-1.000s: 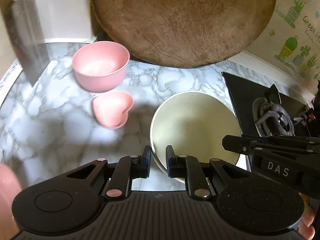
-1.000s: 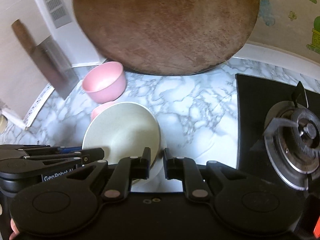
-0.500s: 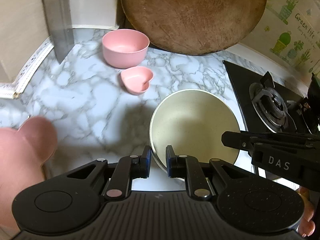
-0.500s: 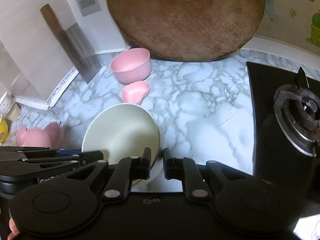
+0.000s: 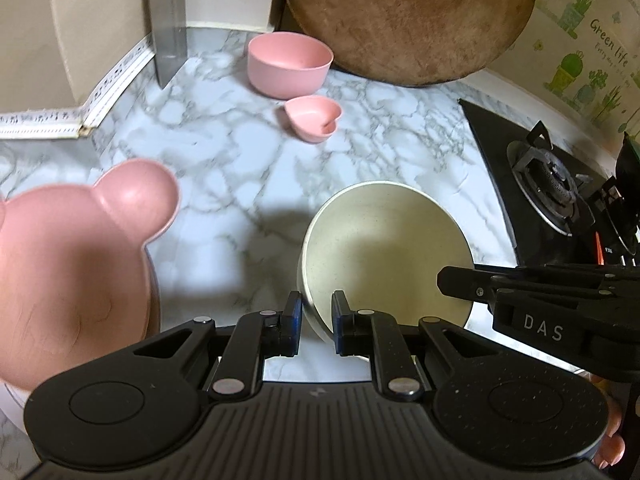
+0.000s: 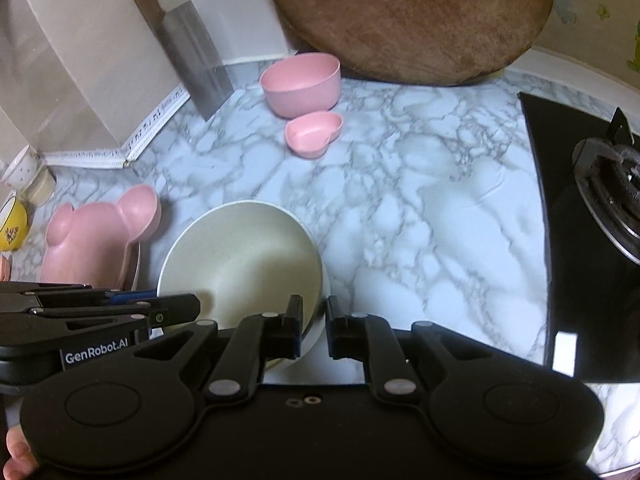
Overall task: Organize plates and bowls
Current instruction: 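Lift the cream bowl with both tools and carry it toward the bear plate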
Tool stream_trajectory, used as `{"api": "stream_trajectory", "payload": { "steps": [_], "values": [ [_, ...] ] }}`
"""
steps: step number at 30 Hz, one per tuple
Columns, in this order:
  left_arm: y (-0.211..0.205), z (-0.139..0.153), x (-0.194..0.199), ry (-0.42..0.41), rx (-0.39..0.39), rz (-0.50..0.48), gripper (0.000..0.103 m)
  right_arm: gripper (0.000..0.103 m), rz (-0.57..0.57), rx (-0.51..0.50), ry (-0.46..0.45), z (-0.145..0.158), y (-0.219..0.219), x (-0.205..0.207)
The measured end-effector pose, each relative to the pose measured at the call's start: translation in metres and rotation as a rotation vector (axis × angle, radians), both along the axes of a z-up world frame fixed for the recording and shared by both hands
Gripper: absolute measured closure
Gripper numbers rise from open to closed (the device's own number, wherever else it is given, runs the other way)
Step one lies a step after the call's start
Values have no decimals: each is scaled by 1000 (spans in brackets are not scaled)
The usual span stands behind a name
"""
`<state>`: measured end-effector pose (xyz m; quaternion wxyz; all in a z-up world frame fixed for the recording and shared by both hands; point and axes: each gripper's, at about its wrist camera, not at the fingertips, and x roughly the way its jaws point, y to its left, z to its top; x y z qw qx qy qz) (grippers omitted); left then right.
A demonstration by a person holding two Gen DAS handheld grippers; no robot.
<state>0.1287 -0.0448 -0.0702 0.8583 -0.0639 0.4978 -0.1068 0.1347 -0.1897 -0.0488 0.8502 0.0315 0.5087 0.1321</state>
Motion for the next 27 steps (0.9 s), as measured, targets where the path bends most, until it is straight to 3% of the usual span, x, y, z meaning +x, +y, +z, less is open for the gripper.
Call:
{"api": "stream_trajectory", "payload": {
  "steps": [10, 27],
  "values": [
    [2, -16, -6, 50, 1, -12, 88, 91, -7, -19, 35, -14, 1, -8],
    [-5, -29, -1, 64, 13, -30, 88, 91, -8, -26, 61, -22, -1, -1]
  ]
}}
